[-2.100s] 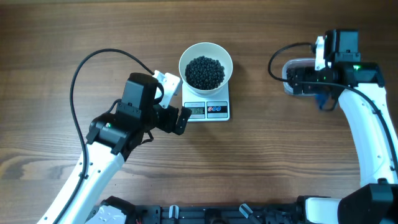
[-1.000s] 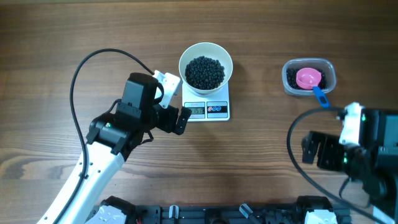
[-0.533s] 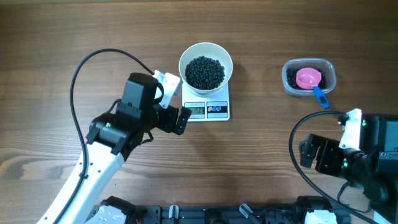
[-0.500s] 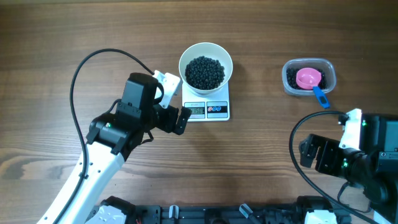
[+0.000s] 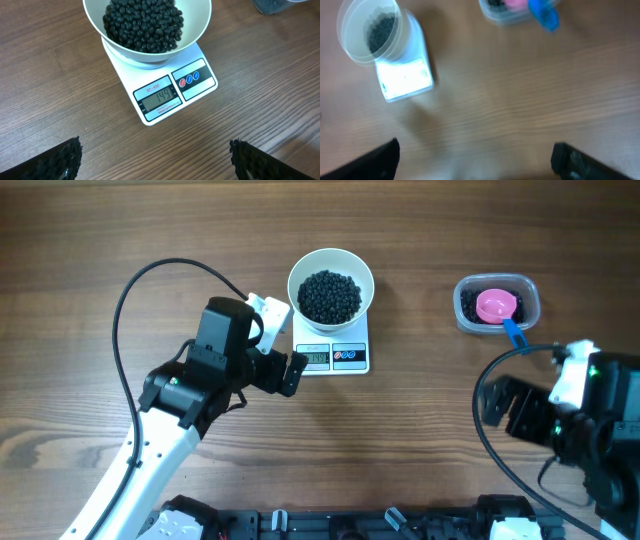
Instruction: Scoop item into bowl and weigh 150g on scale
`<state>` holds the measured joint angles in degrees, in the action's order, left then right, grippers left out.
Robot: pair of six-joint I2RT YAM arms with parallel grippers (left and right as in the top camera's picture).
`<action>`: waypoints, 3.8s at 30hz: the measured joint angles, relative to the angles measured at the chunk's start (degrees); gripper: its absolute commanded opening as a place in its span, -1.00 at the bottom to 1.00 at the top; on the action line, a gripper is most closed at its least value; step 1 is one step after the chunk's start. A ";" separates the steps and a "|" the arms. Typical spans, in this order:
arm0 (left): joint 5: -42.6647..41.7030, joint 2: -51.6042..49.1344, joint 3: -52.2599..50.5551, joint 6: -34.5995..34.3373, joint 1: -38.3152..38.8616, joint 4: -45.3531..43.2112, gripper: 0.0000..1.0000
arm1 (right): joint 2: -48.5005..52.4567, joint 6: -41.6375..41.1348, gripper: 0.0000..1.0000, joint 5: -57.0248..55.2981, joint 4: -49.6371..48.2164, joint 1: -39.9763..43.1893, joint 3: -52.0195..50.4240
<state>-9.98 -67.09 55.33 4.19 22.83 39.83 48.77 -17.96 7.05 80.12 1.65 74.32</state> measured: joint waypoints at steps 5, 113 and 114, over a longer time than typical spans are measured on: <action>0.02 0.00 0.00 0.00 0.00 -0.04 1.00 | -5.38 1.33 0.99 -0.02 -14.86 -0.17 -6.69; -0.35 0.00 0.00 0.00 0.00 -0.02 1.00 | -47.78 19.37 1.00 1.53 -80.54 -2.34 -73.94; -0.37 0.00 0.00 0.00 0.00 -0.02 1.00 | -47.78 19.37 0.99 1.53 -80.54 -2.34 -73.94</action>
<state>-10.35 -67.09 55.33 4.19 22.83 39.81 0.99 1.41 8.58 -0.43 -0.69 0.38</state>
